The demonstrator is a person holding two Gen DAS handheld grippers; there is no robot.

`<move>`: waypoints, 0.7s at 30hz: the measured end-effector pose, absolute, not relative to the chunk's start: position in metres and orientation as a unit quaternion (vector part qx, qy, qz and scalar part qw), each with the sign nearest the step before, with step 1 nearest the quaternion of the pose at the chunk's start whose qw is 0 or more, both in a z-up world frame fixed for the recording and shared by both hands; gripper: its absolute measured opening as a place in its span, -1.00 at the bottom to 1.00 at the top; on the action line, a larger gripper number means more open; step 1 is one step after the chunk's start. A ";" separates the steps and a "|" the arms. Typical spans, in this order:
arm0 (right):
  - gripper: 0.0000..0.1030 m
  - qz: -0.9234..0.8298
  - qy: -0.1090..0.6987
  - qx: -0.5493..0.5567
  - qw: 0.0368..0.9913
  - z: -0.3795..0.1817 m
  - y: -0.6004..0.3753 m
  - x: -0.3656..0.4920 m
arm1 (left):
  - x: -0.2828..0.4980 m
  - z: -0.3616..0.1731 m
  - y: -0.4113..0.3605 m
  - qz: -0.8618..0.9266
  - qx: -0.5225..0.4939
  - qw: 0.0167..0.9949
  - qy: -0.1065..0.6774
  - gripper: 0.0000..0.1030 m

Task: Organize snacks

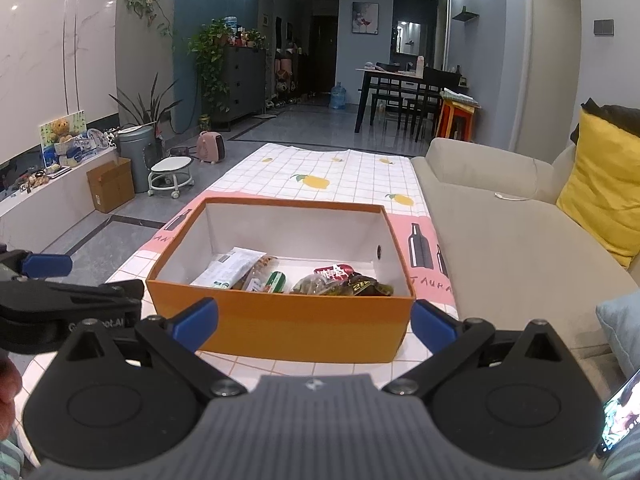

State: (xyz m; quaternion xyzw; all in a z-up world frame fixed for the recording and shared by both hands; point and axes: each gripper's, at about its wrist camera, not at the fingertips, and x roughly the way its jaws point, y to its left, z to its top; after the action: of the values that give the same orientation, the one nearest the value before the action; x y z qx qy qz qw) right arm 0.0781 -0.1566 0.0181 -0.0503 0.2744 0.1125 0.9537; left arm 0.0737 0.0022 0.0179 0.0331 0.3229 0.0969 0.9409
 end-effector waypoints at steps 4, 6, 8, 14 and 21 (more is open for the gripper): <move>0.92 0.113 0.276 -0.051 0.953 0.016 -0.155 0.080 | 0.073 0.016 0.002 0.096 0.034 0.940 0.325 0.81; 0.92 0.113 0.278 -0.050 0.953 0.015 -0.155 0.081 | 0.073 0.015 0.002 0.096 0.030 0.940 0.328 0.81; 0.92 0.114 0.281 -0.048 0.952 0.014 -0.155 0.082 | 0.074 0.014 0.004 0.096 0.025 0.938 0.331 0.81; 0.93 0.113 0.288 -0.047 0.950 0.010 -0.154 0.086 | 0.075 0.013 0.006 0.098 0.021 0.936 0.336 0.81; 0.93 0.115 0.292 -0.048 0.948 0.009 -0.151 0.087 | 0.076 0.012 0.006 0.098 0.025 0.934 0.342 0.81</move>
State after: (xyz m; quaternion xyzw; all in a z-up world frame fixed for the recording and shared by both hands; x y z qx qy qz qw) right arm 0.0868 -0.1512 0.0091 -0.0483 0.2917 0.1148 0.9483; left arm 0.0763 0.0058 0.0123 0.0245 0.3425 0.0982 0.9341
